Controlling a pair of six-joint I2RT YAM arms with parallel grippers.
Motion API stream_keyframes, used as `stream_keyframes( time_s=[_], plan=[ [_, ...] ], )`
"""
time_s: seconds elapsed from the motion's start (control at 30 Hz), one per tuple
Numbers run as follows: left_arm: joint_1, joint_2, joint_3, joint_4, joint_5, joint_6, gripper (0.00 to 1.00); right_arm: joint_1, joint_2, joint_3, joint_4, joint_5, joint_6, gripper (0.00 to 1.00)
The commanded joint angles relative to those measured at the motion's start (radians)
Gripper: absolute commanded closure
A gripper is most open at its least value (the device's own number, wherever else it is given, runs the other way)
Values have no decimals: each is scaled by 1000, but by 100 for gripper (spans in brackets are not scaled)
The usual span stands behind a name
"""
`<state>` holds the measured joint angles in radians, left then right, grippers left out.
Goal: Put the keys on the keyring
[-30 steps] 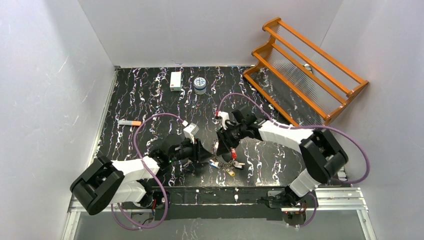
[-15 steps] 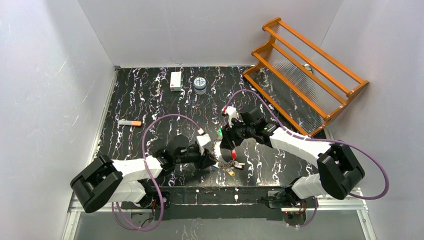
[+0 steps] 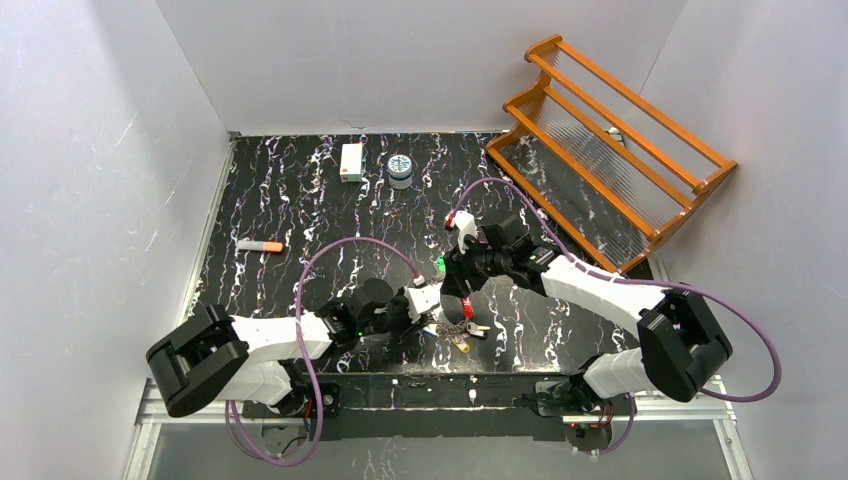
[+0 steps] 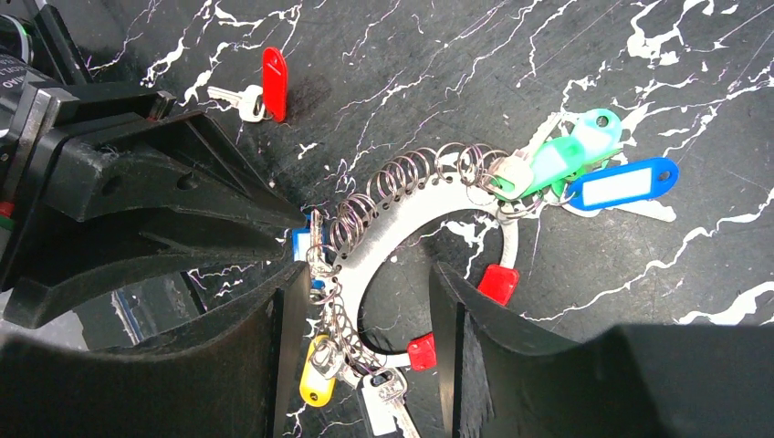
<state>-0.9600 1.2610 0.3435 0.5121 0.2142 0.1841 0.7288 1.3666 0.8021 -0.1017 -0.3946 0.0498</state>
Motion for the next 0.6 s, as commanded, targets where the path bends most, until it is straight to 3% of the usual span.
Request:
stream_keyframes(
  time_s=[0.0,0.57],
  plan=[
    [-10,-1,13,-15,-6,60,76,2,-36,-8,19,8,7,41],
    [-28,76,32,55,42,64,74,2,-12,2,0,1,14,40]
  ],
)
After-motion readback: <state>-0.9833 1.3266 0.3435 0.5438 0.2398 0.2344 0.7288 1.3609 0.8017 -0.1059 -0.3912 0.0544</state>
